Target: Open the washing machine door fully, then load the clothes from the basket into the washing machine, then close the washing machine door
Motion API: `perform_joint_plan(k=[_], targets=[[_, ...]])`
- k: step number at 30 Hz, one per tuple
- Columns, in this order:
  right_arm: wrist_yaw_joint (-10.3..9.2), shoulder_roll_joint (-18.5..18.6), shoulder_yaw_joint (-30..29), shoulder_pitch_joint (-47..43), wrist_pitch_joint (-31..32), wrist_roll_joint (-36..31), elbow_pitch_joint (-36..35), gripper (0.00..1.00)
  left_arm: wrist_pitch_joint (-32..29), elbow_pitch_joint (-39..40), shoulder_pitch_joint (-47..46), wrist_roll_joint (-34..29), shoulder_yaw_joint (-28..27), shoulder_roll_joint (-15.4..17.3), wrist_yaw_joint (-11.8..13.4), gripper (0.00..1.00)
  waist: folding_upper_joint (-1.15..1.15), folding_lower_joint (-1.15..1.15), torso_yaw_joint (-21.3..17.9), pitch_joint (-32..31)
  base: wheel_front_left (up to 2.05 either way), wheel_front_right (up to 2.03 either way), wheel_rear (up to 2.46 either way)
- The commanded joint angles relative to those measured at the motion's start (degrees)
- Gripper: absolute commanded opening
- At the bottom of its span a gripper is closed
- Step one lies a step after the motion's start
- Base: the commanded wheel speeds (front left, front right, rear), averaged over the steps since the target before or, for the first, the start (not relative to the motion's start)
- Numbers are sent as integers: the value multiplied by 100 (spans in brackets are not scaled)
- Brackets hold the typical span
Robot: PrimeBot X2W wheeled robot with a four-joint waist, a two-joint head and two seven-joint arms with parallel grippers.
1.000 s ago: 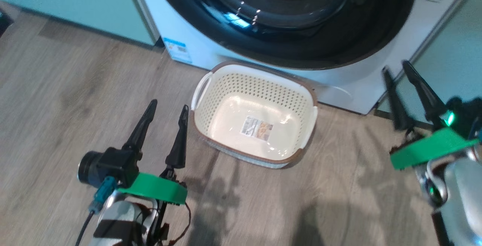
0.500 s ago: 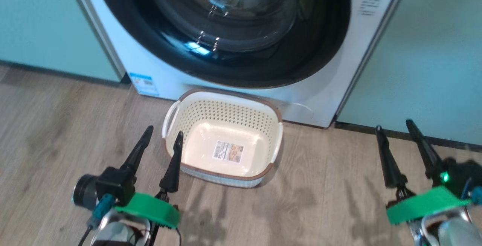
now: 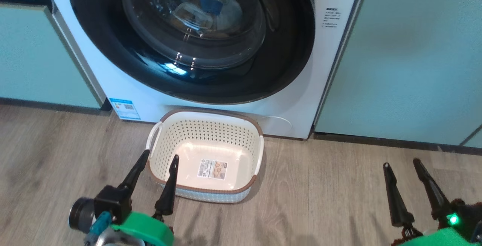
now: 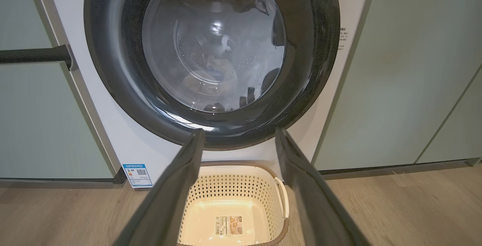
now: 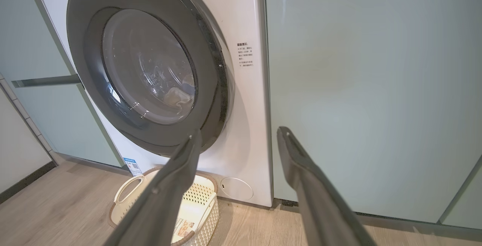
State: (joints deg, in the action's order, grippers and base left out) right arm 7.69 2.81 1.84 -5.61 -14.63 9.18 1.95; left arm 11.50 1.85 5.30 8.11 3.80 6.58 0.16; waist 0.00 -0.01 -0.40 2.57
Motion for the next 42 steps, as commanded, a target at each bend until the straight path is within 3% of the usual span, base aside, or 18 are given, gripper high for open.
perform_joint_plan(k=[1,42], targets=[[-20,8,100,53,-37,45,-254,100,-9,245,-131,37,-233,113,24,100,0,1,-52,-42,0,0,0],[-20,7,176,-90,-30,231,-336,100,-161,471,-24,96,-116,239,245,100,0,1,-274,-17,0,0,0]])
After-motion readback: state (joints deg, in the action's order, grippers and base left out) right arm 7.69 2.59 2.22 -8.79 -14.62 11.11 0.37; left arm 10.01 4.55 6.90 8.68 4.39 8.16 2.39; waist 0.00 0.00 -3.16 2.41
